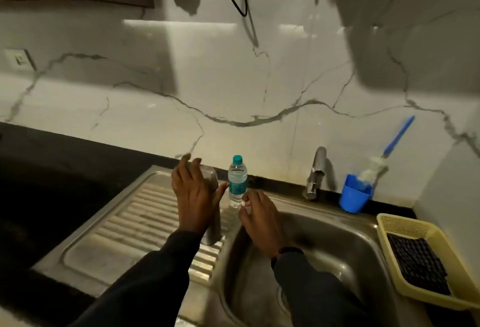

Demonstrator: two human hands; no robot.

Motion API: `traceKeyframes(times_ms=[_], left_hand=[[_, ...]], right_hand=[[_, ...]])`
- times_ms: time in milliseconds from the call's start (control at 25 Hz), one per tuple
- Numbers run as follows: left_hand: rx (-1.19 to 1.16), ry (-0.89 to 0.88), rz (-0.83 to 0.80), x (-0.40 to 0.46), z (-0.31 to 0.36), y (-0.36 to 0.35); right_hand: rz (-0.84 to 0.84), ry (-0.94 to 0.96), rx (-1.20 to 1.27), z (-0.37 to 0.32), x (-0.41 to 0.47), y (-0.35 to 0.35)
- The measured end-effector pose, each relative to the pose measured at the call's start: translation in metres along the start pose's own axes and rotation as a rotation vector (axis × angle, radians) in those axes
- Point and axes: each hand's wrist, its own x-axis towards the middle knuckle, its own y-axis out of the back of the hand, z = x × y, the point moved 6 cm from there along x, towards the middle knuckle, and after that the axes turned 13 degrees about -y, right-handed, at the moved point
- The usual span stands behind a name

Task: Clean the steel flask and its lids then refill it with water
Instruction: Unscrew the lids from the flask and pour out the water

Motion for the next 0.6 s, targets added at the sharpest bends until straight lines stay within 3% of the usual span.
traceKeyframes(times_ms=[200, 440, 600], left_hand=[[-0.51, 0.231, -0.217, -0.005, -0.042, -0.025], [-0.656, 0.261, -0.109, -0.005, -0.038, -0.026], [-0.771, 0.198, -0.08, 0.014, -0.008, -0.01]], right_hand=[[-0.015, -0.02, 0.032, -0.011, 0.015, -0.012], [-0.149, -0.104, 0.065, -0.004, 0.023, -0.022], [-0.312, -0.2, 0.296, -0.001, 0.024, -0.015]])
